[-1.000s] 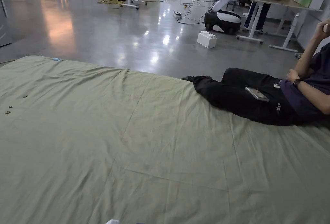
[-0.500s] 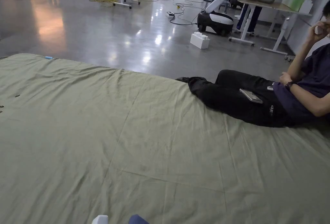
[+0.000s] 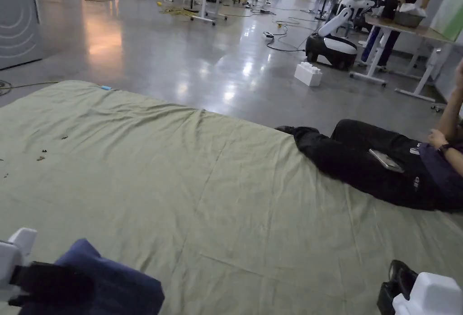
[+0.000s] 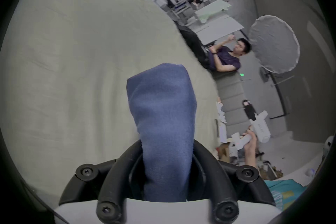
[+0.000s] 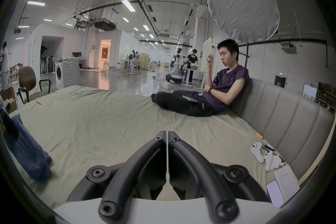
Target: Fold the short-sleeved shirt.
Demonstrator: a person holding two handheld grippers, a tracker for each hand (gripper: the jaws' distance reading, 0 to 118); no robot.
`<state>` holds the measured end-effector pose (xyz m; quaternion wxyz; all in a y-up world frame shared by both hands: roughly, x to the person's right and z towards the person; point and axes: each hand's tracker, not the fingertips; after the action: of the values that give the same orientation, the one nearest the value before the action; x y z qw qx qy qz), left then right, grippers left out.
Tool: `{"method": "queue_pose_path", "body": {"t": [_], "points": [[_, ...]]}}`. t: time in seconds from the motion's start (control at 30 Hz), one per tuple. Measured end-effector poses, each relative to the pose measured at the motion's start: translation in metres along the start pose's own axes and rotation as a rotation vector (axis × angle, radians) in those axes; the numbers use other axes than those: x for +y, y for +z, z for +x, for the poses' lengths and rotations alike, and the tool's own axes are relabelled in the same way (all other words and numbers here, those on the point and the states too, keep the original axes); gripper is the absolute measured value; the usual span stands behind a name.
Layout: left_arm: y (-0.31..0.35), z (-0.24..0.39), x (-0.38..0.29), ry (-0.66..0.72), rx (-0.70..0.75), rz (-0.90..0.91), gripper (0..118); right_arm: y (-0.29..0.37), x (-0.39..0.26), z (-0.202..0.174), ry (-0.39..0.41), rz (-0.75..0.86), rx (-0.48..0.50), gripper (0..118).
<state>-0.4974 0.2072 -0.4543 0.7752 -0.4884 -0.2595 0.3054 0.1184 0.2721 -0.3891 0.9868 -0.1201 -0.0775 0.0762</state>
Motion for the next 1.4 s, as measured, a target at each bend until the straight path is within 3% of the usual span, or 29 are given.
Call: {"method": "queue_pose_path", "body": {"t": [0.27,0.47,0.6,0.67,0.7,0.8,0.93,1.1,1.23,1.4], "points": [[0.103,-0.056,0.044,0.039,0.366,-0.038,22,0.0,0.01,-0.009,0.035,0.046,0.008,2],[0.111,-0.07,0.044,0.056,0.593,-0.039,23,-0.003,-0.001,-0.015,0.044,0.017,0.013,2],[0.095,-0.079,0.046,0.008,0.735,-0.07,39,-0.008,-0.009,-0.015,0.04,-0.024,0.025,2],[0.09,-0.082,0.045,-0.023,0.824,-0.102,57,-0.007,-0.012,-0.015,0.05,-0.022,0.023,2],[0.087,-0.08,0.045,-0.049,0.872,-0.119,61,-0.008,-0.012,-0.015,0.051,-0.025,0.023,2],[0.087,-0.087,0.045,-0.136,1.012,-0.148,61,-0.007,-0.015,-0.015,0.06,-0.038,0.029,2],[0.097,-0.08,0.041,-0.137,1.2,-0.086,61,-0.006,-0.017,-0.014,0.069,-0.046,0.046,2],[0.107,-0.066,0.038,-0.028,1.114,0.173,61,-0.005,-0.021,-0.013,0.076,-0.057,0.058,2],[0.072,-0.025,0.02,-0.251,1.023,0.343,61,-0.004,-0.023,-0.013,0.057,-0.051,0.062,2],[0.011,0.034,-0.016,-0.356,0.854,0.518,61,-0.003,-0.025,-0.014,0.032,-0.04,0.057,2]]}}
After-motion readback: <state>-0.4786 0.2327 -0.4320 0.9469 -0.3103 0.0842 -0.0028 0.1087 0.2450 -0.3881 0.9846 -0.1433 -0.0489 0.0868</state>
